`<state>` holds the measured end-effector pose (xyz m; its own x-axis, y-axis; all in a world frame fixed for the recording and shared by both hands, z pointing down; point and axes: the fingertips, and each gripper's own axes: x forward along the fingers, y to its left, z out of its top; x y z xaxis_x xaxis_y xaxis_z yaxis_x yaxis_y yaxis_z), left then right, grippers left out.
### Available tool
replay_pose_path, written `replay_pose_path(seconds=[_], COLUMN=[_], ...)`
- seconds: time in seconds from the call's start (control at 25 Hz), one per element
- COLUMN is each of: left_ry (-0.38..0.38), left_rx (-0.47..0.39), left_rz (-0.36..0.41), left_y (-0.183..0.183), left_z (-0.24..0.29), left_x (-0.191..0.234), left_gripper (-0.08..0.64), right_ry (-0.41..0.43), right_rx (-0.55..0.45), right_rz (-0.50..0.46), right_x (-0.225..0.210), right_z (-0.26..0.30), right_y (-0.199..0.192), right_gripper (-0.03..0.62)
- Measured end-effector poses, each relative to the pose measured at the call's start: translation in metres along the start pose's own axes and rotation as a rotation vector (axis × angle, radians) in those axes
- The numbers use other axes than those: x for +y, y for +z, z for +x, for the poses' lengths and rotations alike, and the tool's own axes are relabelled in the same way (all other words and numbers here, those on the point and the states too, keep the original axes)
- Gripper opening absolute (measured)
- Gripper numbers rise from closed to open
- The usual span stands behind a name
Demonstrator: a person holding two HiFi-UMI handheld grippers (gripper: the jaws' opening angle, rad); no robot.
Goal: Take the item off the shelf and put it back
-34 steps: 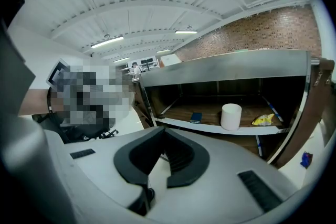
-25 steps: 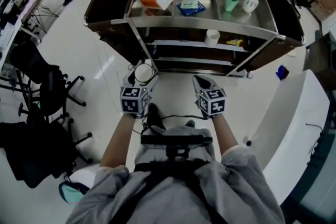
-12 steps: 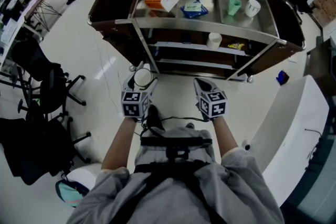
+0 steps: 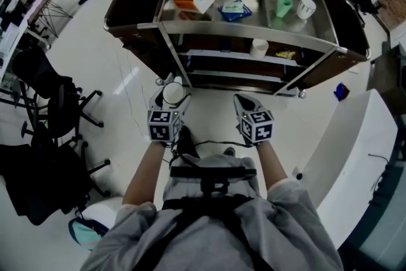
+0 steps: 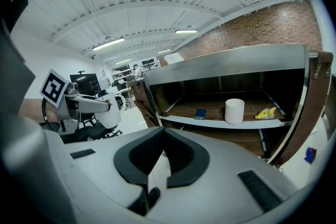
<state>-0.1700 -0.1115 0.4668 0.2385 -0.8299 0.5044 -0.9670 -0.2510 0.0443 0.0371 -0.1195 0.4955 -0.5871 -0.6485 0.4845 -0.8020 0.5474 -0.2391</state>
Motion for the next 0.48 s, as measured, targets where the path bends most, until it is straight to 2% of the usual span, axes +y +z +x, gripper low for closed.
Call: replay_pose_path(seconds=[0.48], left_ry=[-0.035], left_rx=[0.009], left_rz=[0.049], left_y=[0.016], left_z=[0.064], left_x=[0.006], left_gripper=[0.403], right_ry=[0.042], right_rx=[0.007], right_rz=[-0.040], right_x=[0.011], right_z=[0.031], right_y=[0.016], right_gripper=[0.009])
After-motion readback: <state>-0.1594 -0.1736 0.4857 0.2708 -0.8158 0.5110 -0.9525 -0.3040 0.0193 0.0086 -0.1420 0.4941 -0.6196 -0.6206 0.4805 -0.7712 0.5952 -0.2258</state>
